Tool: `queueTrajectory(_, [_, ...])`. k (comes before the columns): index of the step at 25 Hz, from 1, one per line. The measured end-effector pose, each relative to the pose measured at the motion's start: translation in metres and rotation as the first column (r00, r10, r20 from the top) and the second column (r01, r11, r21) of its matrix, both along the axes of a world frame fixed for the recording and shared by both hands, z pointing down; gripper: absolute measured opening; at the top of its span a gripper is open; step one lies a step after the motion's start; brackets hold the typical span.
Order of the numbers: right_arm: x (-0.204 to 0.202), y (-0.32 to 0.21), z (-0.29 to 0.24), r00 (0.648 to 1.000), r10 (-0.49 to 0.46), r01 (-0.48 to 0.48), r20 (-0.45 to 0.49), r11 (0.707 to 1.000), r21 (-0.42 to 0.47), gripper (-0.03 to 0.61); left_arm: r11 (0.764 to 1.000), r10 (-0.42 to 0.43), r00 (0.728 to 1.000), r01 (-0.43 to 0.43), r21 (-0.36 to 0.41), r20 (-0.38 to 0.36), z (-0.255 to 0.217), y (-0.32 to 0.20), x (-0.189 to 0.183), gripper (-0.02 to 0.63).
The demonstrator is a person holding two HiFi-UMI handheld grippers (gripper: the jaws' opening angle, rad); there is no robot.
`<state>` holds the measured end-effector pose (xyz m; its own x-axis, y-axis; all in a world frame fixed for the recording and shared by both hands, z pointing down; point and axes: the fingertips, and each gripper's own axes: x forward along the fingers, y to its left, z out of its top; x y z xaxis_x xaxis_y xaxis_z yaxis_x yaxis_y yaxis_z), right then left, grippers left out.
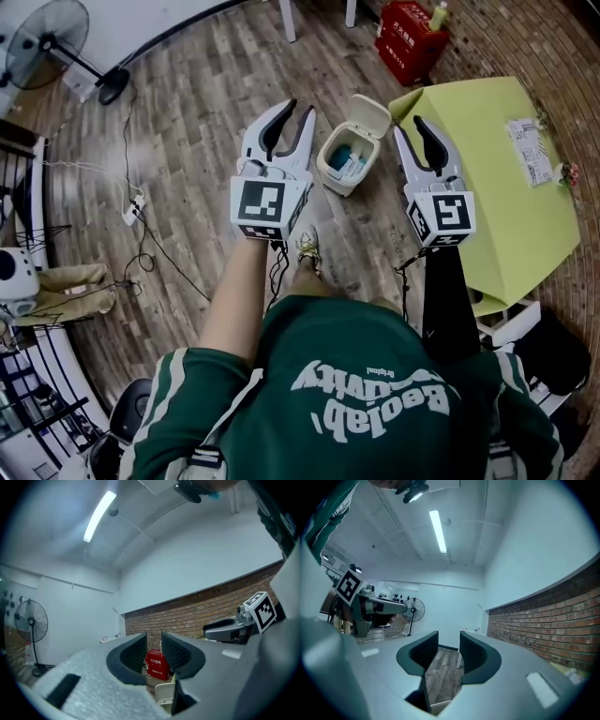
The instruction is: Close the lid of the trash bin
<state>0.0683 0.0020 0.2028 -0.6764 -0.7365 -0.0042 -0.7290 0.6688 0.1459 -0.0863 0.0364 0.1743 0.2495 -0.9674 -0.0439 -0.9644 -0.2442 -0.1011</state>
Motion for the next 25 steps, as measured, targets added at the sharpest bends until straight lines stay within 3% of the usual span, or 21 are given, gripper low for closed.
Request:
queueTrajectory(15, [-0.092,-0.105,0.024,0.998,0.038,-0.043,-0.058,0.995,-0.092,0.141,0.991,0.126,0.991,-0.127,-0.033,-0.035,0.016,-0.128,-0.073,0.1])
queueTrajectory(25, [-0.104,-0.151,0.062,0.992,0.095,-0.108,-0.081,0.978,-0.181,0.118,0.974,0.213,0.976,-0.217,-0.069,-0.052,0.05,-0.188,-0.08,0.098])
